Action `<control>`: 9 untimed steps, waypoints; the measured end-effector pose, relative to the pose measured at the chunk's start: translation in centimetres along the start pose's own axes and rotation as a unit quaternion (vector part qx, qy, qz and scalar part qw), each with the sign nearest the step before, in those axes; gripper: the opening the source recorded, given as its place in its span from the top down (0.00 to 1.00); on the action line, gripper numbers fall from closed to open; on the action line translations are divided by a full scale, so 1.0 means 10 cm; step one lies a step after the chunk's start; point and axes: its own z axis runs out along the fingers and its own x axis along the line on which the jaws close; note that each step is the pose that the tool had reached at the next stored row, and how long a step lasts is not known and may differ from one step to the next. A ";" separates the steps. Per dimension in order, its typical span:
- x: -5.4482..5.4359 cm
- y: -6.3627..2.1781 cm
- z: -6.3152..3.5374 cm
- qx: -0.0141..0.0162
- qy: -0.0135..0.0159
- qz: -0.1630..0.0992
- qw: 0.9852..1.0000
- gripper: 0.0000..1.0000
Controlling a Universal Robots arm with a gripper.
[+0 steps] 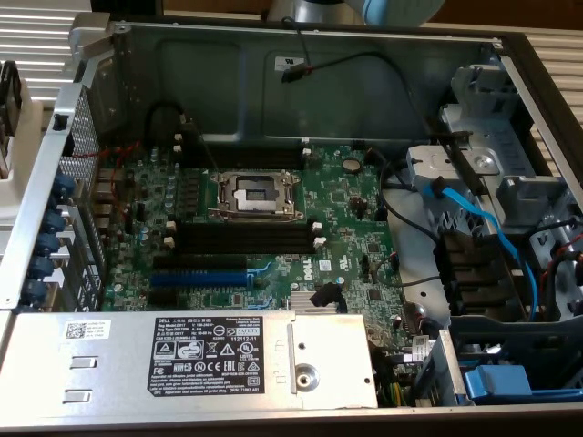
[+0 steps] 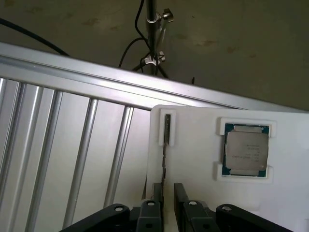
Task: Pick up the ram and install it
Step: 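Pick up the ram and move it above insertion slot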
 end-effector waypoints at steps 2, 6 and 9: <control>0.00 0.001 0.002 0.000 0.000 0.000 1.000 0.76; 0.00 0.009 0.007 0.000 0.000 0.000 1.000 0.76; 0.02 0.016 0.016 0.000 0.000 0.000 1.000 0.76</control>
